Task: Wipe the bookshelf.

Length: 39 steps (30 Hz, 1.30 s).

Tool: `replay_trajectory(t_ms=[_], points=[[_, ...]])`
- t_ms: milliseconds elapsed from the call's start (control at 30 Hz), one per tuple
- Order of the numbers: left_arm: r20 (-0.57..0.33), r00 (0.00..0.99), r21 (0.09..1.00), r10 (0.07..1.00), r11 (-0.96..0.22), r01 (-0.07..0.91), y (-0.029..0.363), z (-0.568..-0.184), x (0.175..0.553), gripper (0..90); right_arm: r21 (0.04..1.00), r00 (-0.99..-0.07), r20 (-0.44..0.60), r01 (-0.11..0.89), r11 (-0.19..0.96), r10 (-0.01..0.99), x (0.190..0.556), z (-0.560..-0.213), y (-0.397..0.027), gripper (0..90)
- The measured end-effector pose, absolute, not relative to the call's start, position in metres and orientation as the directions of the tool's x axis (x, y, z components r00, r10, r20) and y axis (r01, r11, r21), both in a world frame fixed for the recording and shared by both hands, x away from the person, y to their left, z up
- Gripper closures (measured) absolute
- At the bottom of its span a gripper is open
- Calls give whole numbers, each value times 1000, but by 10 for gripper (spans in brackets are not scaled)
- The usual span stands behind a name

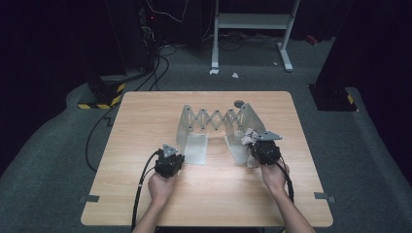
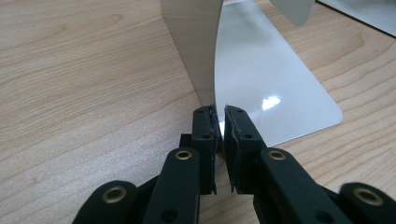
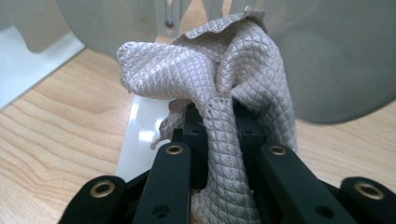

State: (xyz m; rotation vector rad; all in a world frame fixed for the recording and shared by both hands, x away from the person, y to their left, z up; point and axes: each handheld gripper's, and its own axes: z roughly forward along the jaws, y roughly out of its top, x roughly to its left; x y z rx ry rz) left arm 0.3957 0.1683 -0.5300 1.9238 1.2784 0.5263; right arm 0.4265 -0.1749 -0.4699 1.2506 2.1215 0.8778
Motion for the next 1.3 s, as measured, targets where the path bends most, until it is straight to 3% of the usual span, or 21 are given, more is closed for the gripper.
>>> replay_trajectory(t_ms=[700,1300], points=[[-67,416,773,907,-216,597,168,-530,396,823,670,-519,-39,621,408,854,447,-512,-151,798],[-66,415,773,907,-217,597,168,-530,396,824,682,-534,-16,612,400,845,465,-501,-133,799]])
